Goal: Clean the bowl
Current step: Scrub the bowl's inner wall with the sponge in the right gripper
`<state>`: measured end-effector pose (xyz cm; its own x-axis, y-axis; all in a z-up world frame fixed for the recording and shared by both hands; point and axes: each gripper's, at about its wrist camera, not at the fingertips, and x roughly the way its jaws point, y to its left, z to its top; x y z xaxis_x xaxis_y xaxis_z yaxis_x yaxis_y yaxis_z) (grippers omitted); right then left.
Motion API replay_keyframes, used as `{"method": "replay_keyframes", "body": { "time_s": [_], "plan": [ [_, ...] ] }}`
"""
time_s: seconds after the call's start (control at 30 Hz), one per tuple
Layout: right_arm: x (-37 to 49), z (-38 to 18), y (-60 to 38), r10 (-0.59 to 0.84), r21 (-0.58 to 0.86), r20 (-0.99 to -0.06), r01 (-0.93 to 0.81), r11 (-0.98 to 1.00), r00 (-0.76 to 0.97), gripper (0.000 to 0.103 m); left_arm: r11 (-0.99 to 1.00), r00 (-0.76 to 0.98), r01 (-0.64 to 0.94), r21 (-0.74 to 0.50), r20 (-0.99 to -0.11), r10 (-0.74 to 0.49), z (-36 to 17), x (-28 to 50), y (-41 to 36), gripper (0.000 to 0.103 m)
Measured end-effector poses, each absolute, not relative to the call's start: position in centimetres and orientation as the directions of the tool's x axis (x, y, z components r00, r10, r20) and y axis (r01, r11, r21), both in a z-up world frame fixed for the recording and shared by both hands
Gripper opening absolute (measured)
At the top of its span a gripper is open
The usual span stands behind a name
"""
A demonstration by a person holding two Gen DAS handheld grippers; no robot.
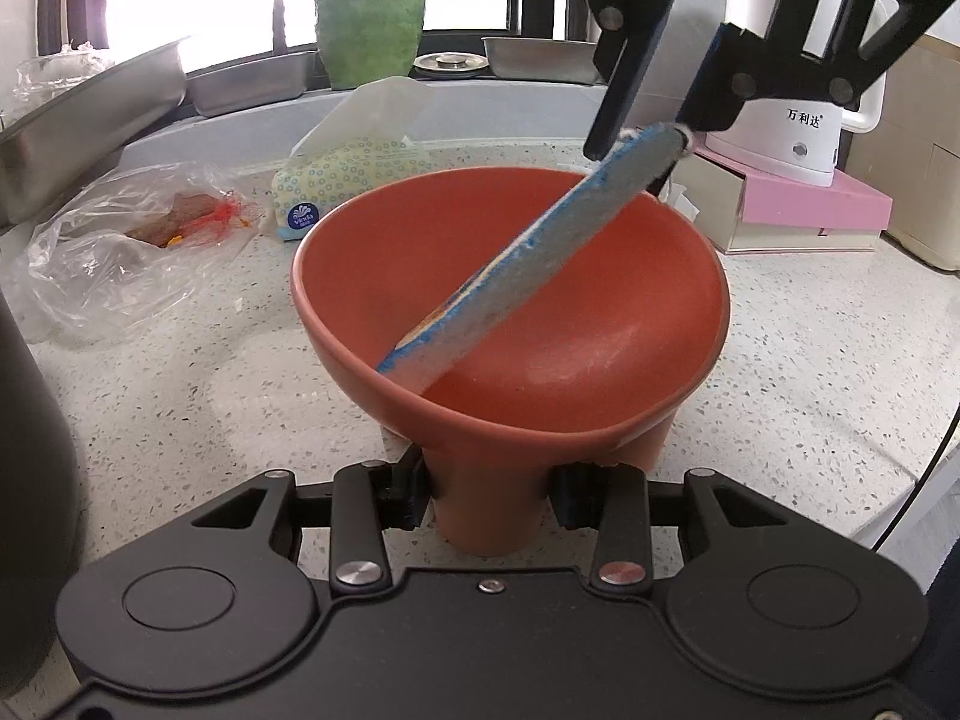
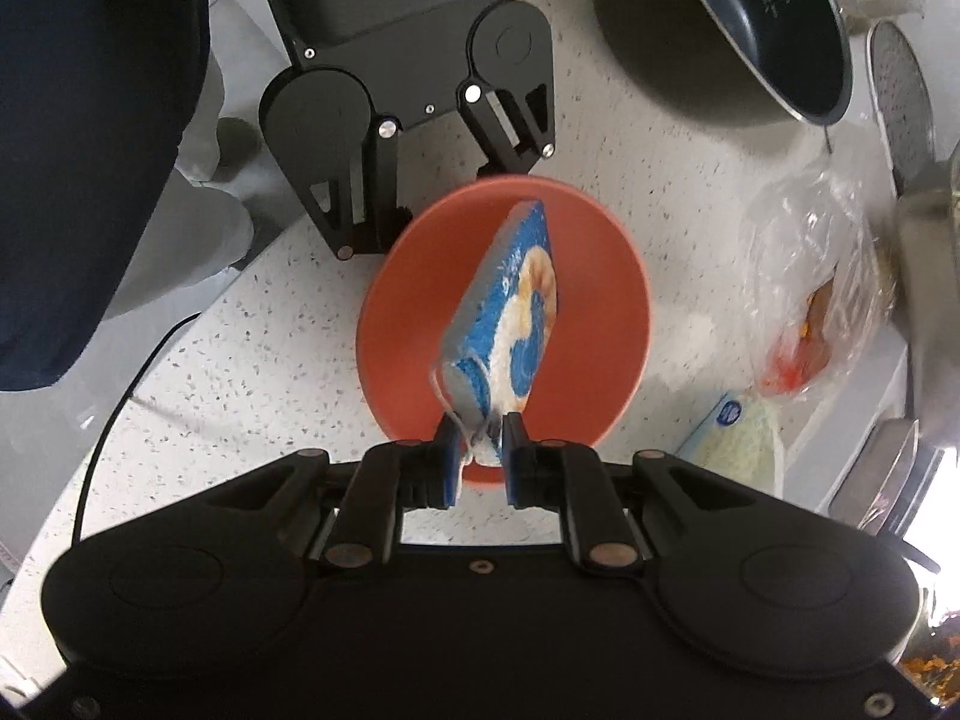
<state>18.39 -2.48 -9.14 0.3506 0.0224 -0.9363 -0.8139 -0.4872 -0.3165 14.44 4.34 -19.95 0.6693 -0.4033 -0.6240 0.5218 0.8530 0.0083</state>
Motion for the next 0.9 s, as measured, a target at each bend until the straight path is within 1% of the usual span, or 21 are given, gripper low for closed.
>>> {"method": "replay_keyframes", "body": {
  "time_s": [0.27, 0.3, 0.37, 0.67, 0.9],
  "plan": [
    [19.1, -7.9, -2.6, 0.136, -0.365, -0.931, -0.844, -0.392, 0.339, 0.017, 0.855, 0.669, 0.519, 0.011, -0.628, -0.398, -19.8, 14.5, 4.2, 0.038],
    [19.1, -7.8, -2.5, 0.147, -0.361, -0.932, -0.851, -0.382, 0.33, 0.016, 0.855, 0.669, 0.519, 0.011, -0.628, -0.398, -19.8, 14.5, 4.2, 0.038],
    [18.9, -7.8, -2.2, 0.166, -0.361, -0.932, -0.85, -0.383, 0.321, 0.012, 0.856, 0.669, 0.517, 0.013, -0.629, -0.395, -19.8, 14.5, 4.1, 0.038],
    [19.8, -9.1, -1.3, 0.183, -0.383, -0.924, -0.841, -0.382, 0.337, 0.014, 0.866, 0.685, 0.499, 0.03, -0.626, -0.373, -19.8, 14.3, 3.9, 0.038],
    [19.6, -9.5, -1.6, 0.185, -0.374, -0.927, -0.833, -0.408, 0.325, 0.013, 0.871, 0.686, 0.491, 0.03, -0.629, -0.366, -19.7, 14.3, 3.8, 0.038]
  ]
}}
